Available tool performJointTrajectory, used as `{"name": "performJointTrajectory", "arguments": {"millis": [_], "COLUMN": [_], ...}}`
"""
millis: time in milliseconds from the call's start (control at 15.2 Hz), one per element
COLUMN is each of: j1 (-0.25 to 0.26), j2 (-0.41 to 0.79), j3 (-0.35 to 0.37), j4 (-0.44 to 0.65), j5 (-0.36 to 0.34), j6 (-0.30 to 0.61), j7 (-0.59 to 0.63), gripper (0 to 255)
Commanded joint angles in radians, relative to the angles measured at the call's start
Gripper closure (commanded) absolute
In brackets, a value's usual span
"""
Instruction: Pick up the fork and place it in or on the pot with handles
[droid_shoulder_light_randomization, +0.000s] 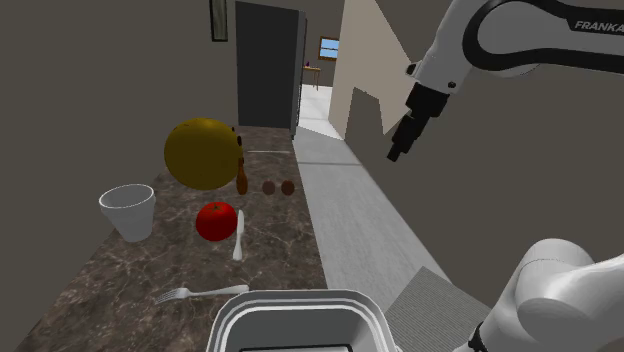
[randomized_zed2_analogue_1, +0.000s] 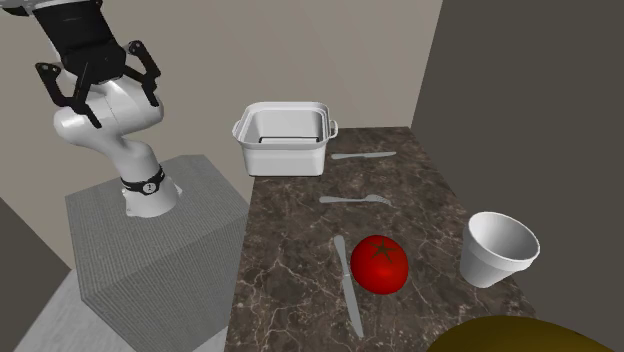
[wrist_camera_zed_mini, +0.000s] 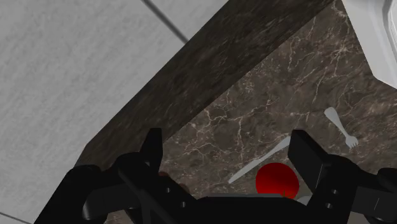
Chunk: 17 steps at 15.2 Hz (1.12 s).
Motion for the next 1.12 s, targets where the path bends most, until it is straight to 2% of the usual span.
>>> {"name": "performJointTrajectory", "arguments": {"millis": [0, 594, 1056], "j1": [0.0, 0.065, 0.098], "j2": [0.0, 0.183, 0.371], "j3": [0.0, 0.148, 0.263], "j4": [0.0, -0.009, 0.043], "j5": [0.0, 0.035, 0.019], "j6": [0.0, 0.197, 0.333], "j7": [0.0, 0.083, 0.16], "gripper": [0, 0, 0]}}
